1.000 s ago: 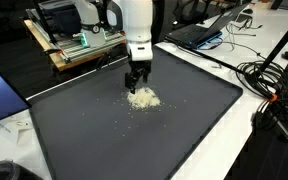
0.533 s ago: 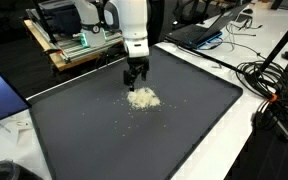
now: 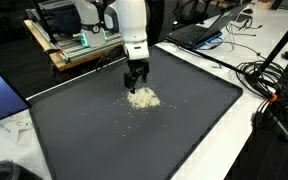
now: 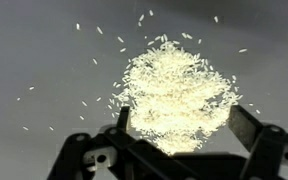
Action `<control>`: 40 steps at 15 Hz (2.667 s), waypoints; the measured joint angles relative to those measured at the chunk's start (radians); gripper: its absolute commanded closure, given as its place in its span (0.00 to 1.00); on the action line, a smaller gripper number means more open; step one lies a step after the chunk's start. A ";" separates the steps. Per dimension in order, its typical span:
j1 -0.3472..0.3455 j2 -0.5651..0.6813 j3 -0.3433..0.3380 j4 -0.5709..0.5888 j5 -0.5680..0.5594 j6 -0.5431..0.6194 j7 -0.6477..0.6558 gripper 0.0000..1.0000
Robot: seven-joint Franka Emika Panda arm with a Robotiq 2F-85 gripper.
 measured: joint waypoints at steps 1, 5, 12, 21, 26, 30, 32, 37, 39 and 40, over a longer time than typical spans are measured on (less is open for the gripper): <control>-0.005 0.008 0.004 -0.001 0.000 0.024 -0.005 0.00; -0.024 0.045 0.020 -0.001 0.000 0.086 -0.024 0.00; -0.048 0.087 0.048 0.009 0.000 0.086 -0.043 0.26; -0.090 0.100 0.081 0.024 0.000 0.085 -0.077 0.67; -0.094 0.100 0.086 0.029 0.000 0.084 -0.096 0.99; -0.096 0.099 0.089 0.032 0.000 0.084 -0.105 0.99; -0.097 0.099 0.089 0.033 0.000 0.084 -0.109 0.99; -0.097 0.099 0.089 0.033 0.000 0.083 -0.109 0.99; -0.097 0.099 0.089 0.033 0.000 0.083 -0.109 0.99; -0.097 0.099 0.088 0.033 -0.001 0.083 -0.110 0.99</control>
